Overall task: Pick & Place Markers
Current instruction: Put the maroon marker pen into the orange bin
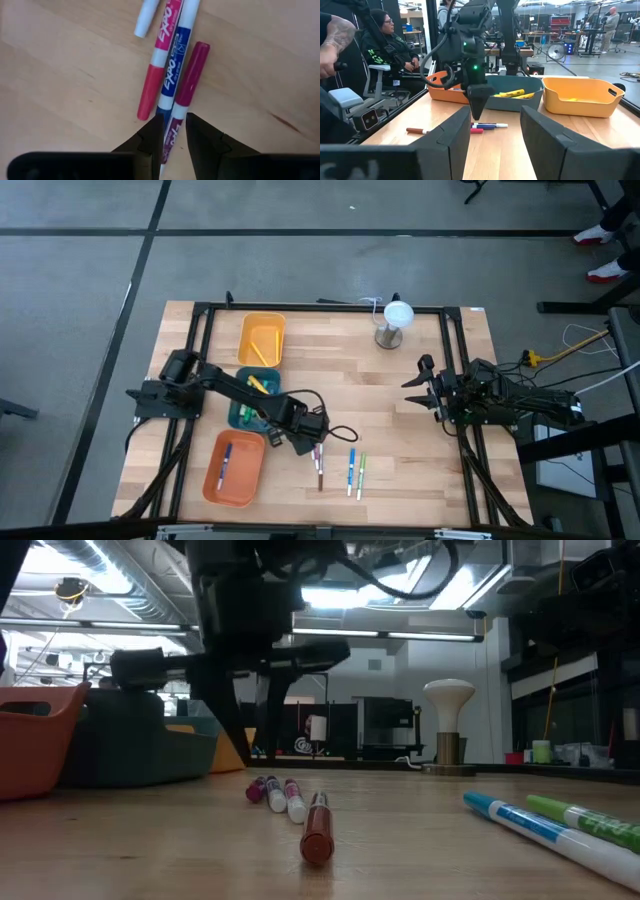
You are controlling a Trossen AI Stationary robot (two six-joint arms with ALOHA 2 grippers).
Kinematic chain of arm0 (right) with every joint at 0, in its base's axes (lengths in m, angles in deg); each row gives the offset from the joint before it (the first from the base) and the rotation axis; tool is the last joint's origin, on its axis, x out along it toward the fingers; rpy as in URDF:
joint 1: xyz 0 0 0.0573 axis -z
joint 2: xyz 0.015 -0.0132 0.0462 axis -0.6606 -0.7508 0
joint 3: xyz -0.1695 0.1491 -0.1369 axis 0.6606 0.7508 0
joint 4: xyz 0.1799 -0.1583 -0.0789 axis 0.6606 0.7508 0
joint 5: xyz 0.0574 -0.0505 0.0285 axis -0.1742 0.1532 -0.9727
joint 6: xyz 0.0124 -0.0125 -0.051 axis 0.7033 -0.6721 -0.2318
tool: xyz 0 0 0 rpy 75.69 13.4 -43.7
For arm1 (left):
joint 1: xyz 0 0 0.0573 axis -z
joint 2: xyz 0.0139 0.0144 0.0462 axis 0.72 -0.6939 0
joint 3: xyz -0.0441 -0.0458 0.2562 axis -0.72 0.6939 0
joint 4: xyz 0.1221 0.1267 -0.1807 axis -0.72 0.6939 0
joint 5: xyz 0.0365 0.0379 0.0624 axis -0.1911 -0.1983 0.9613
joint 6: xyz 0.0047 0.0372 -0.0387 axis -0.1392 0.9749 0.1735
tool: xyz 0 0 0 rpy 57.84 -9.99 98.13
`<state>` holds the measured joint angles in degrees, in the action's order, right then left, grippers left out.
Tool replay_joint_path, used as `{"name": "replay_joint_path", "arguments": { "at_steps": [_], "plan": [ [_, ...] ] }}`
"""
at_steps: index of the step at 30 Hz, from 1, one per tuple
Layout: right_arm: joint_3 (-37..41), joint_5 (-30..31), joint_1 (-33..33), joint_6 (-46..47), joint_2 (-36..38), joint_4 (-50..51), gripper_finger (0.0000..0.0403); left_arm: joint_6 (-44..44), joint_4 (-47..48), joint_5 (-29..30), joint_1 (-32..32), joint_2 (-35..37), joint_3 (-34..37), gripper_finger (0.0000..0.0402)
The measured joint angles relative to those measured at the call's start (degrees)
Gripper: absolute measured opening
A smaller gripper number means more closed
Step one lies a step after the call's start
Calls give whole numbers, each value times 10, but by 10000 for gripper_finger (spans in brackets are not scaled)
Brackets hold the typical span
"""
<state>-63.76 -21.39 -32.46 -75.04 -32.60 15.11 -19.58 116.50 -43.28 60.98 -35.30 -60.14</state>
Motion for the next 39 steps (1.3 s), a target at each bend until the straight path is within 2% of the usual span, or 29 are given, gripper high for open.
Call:
{"name": "replay_joint_path", "arguments": {
  "at_steps": [7,14,22,28,39],
  "plan": [
    [0,0,0,0,0,0,170,30,1,-5,-11,-35,-1,67],
    [0,0,0,0,0,0,170,29,3,-46,-24,-40,-2,56],
    [0,0,0,0,0,0,170,-29,4,-63,-32,-41,-3,28],
    [0,0,0,0,0,0,170,-91,22,-67,-38,-47,-32,26],
    [0,0,0,0,0,0,170,-160,41,-61,-38,19,-76,26]
  ]
}}
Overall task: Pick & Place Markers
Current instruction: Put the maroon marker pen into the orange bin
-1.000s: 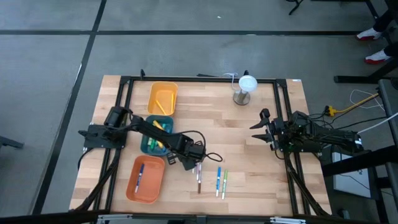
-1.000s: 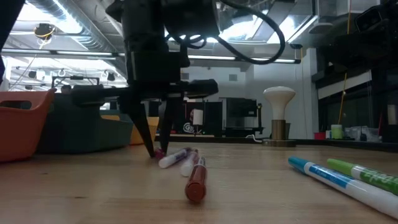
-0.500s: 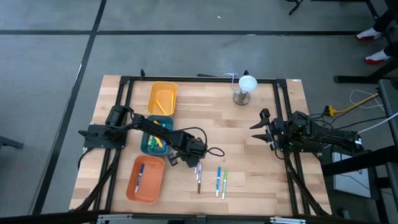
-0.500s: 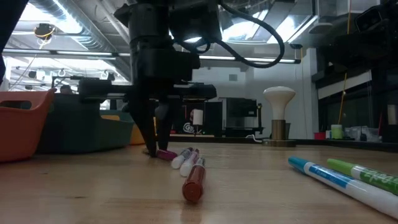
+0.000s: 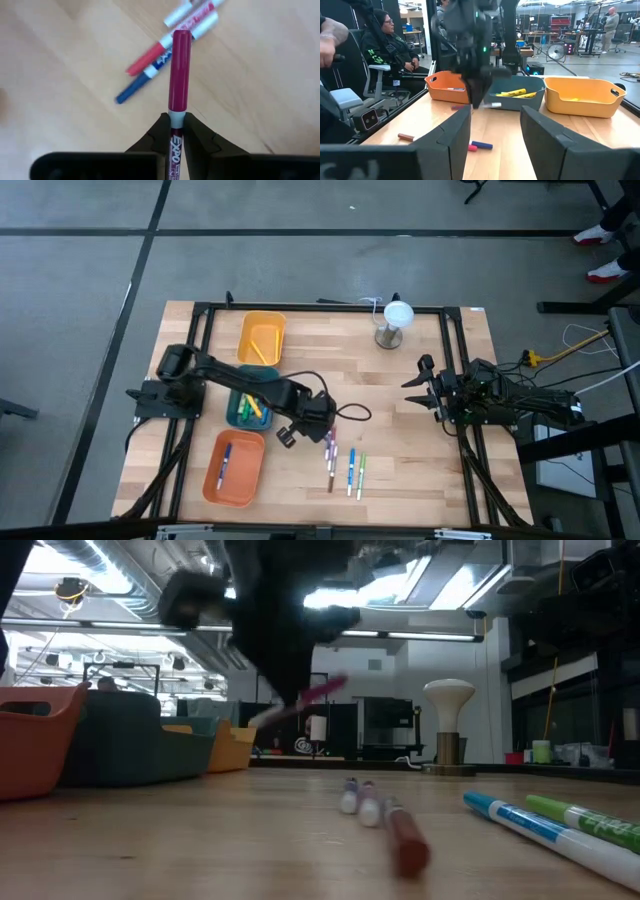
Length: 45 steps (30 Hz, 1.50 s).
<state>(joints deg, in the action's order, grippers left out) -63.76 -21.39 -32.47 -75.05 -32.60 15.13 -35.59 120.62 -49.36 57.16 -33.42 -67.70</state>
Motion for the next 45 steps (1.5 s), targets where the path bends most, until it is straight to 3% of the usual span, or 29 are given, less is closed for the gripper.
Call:
{"name": "replay_joint_path", "arguments": {
  "at_steps": [14,33,45],
  "plan": [
    [0,0,0,0,0,0,170,-132,21,4,12,140,-1,26],
    [0,0,0,0,0,0,170,-202,97,34,35,247,-1,26],
    [0,0,0,0,0,0,170,-374,167,33,75,284,-1,25]
  ]
}}
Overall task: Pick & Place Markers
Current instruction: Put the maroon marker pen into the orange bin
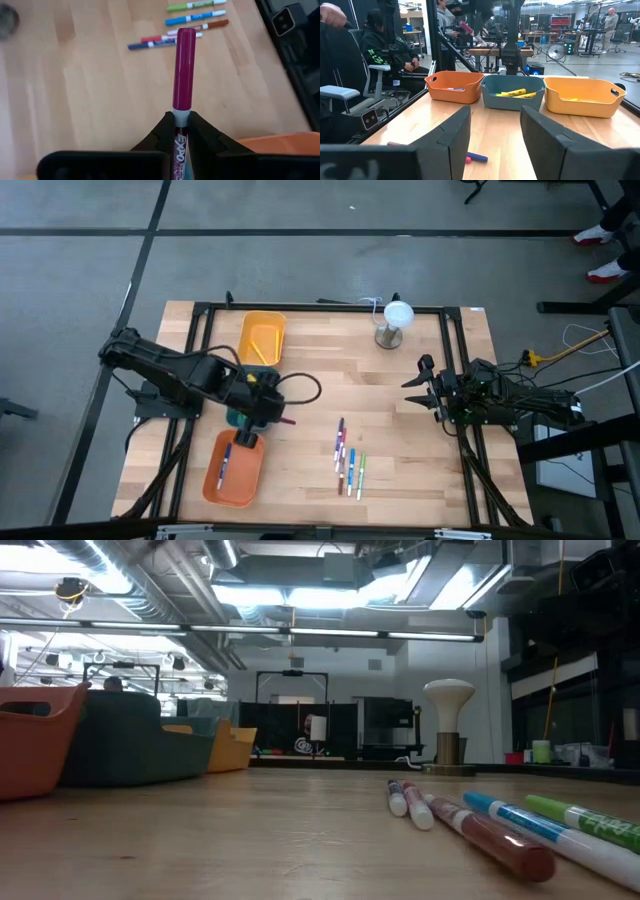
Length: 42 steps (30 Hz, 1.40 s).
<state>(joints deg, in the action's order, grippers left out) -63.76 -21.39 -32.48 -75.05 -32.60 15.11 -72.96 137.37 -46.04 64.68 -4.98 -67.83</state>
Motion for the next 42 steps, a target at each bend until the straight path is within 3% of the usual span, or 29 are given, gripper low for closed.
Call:
{"name": "replay_joint_path", "arguments": {
  "at_steps": [15,30,42],
  "plan": [
    [0,0,0,0,0,0,170,-474,92,-13,160,0,0,26],
    [0,0,0,0,0,0,170,-871,95,117,294,0,5,26],
    [0,0,0,0,0,0,170,-1071,57,79,343,-1,80,26]
  ]
}}
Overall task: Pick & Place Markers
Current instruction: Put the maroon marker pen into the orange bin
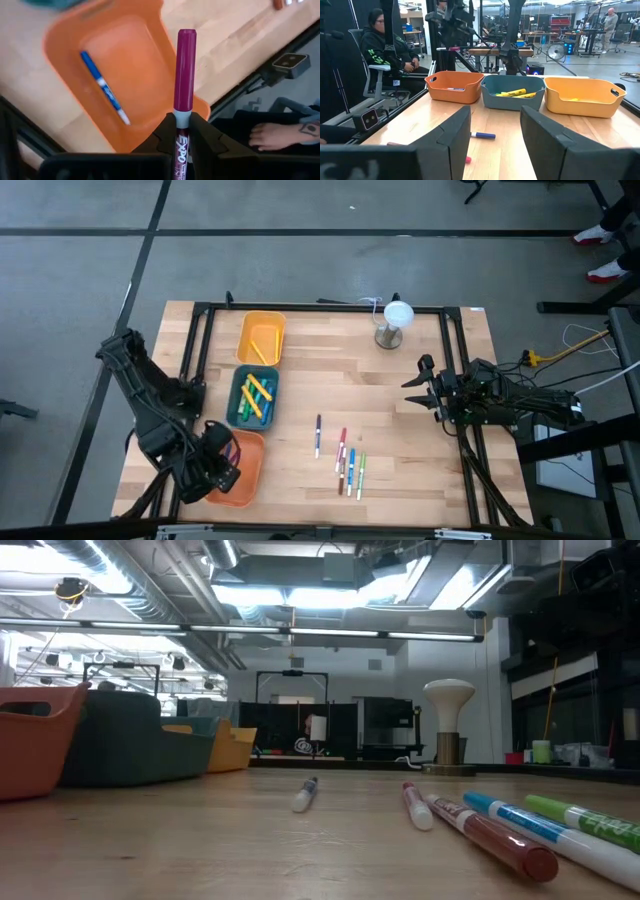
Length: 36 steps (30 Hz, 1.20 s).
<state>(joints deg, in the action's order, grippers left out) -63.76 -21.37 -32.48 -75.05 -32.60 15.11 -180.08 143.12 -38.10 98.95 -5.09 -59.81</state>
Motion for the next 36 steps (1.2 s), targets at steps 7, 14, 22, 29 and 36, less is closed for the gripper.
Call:
{"name": "replay_joint_path", "arguments": {
  "at_steps": [7,14,22,29,36],
  "plan": [
    [0,0,0,0,0,0,170,-114,-20,-22,0,-4,37,26],
    [0,0,0,0,0,0,170,-163,-51,-46,-19,-4,68,26],
    [0,0,0,0,0,0,170,-157,-65,-65,-56,-4,85,27],
    [0,0,0,0,0,0,170,-156,-65,-79,-65,-4,85,58],
    [0,0,0,0,0,0,170,-156,-65,-81,-65,-7,85,111]
  ]
}}
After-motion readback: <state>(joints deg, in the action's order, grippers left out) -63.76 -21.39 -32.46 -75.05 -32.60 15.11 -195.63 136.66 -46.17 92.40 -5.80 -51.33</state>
